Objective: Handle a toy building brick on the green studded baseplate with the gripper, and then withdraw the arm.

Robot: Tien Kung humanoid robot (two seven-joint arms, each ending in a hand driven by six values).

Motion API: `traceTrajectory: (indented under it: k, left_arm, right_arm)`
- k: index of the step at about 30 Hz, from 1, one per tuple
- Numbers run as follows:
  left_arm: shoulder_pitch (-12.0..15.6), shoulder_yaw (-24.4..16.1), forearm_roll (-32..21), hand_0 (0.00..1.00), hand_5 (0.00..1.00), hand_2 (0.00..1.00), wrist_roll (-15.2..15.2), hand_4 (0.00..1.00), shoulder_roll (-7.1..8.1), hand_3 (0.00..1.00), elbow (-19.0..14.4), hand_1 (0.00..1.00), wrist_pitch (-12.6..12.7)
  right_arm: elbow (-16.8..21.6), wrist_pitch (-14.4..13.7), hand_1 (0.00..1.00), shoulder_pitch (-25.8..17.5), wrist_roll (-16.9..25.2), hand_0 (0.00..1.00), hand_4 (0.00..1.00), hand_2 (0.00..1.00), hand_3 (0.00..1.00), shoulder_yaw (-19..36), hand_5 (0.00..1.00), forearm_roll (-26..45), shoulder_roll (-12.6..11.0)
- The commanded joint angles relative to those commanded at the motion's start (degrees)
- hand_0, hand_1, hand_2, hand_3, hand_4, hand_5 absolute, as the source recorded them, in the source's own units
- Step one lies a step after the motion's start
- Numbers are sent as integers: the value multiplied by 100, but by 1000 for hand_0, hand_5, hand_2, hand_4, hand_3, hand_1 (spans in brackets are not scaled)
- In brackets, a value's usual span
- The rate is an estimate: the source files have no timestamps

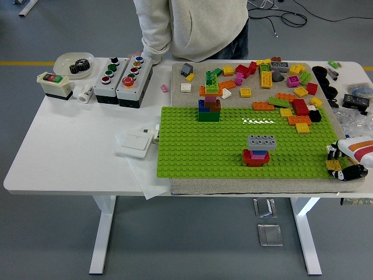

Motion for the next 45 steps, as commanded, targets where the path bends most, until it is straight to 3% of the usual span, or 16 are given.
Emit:
traceTrajectory:
  k: [19,31,44,45]
  left_arm:
    - [-18,48,-58,775,612,647,-11,589,1,561,0,726,3]
    - [-18,55,-70,775,613,647,-17,589,-2,562,0,729,7]
    - [-18,78,-96,775,612,647,-24,589,-4,562,0,728,9]
    - [-17,81,-98,775,613,647,-25,589,-4,562,0,730,9]
  right_arm:
    - [-32,70,554,66,49,604,723,565,522,-51,354,-171,-28]
    - [2,266,583,189,78,614,720,587,562,-183,321,-253,-109]
    - [1,270,594,191,110,618,743,598,601,-212,278,-354,-112]
    - [9,270,600,190,109,623,771,608,645,-210,255,-357,-114]
